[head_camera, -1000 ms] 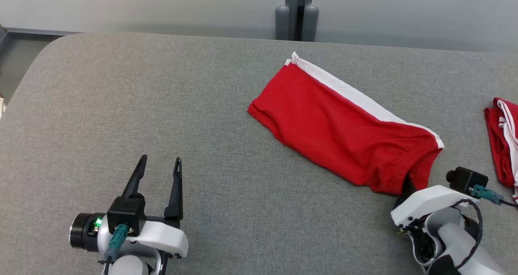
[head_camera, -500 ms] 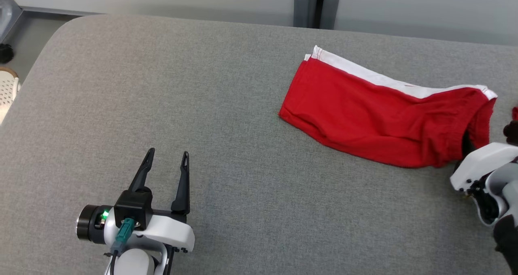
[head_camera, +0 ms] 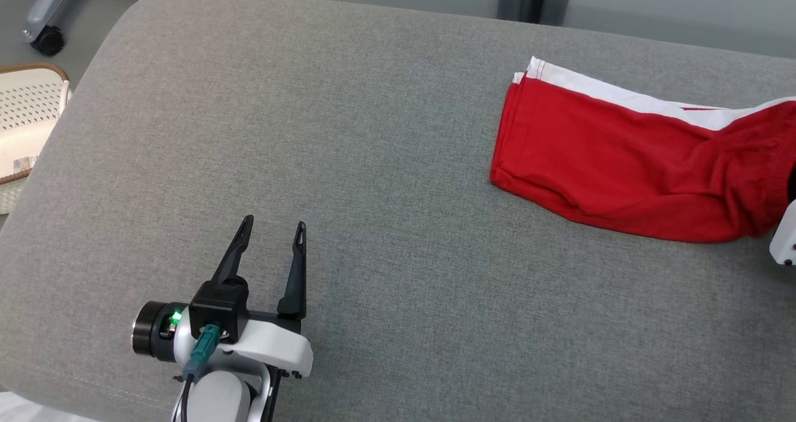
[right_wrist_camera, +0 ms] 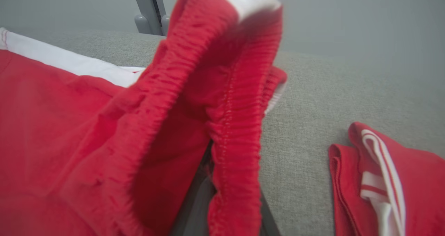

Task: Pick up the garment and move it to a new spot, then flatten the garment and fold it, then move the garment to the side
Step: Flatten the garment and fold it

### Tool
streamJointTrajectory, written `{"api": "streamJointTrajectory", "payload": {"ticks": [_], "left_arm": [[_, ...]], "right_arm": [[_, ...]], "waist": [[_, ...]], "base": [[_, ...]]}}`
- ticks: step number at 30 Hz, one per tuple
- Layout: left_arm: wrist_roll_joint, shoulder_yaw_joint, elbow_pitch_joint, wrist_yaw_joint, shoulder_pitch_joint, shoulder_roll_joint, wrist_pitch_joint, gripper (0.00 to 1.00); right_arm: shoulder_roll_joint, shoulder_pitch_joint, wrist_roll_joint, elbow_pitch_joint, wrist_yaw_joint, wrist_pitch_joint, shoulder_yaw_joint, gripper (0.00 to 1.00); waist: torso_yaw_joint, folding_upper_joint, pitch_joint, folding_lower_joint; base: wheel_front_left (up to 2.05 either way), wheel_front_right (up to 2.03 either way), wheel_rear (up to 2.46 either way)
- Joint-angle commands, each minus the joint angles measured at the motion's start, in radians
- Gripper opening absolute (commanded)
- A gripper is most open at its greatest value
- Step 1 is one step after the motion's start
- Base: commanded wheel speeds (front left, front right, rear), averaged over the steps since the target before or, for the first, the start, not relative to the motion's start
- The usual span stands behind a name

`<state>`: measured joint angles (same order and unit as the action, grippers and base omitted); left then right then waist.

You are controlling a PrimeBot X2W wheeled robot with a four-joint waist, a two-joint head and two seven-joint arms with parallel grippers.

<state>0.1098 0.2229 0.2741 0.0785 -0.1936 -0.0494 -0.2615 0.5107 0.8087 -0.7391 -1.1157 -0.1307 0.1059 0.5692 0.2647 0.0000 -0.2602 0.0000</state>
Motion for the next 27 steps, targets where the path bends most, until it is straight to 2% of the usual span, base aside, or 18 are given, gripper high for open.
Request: {"api": "streamJointTrajectory", "payload": {"ticks": [1,17,27], "left_arm": [[0.007,0.003,0.002,0.01,-0.021,-0.003,-0.002,1.0],[0.014,0.007,0.03,0.015,0.007,-0.003,-0.002,1.0],[0.041,0.025,0.046,0.022,0.021,-0.003,-0.002,1.0]], "right_arm": [[0.002,0.021,-0.012,-0.006,0.0,0.006,0.015,0.0],[-0.054,0.078,-0.141,0.085,0.0,-0.026,0.138,0.0],[-0.107,0.115,-0.236,0.103,0.0,-0.087,0.185,0.0]], "waist": [[0.007,0.0,0.0,0.0],[0.001,0.0,0.07,0.0],[0.056,0.0,0.081,0.0]], "base": [[0.0,0.0,0.0],[0.0,0.0,0.0],[0.0,0.0,0.0]]}}
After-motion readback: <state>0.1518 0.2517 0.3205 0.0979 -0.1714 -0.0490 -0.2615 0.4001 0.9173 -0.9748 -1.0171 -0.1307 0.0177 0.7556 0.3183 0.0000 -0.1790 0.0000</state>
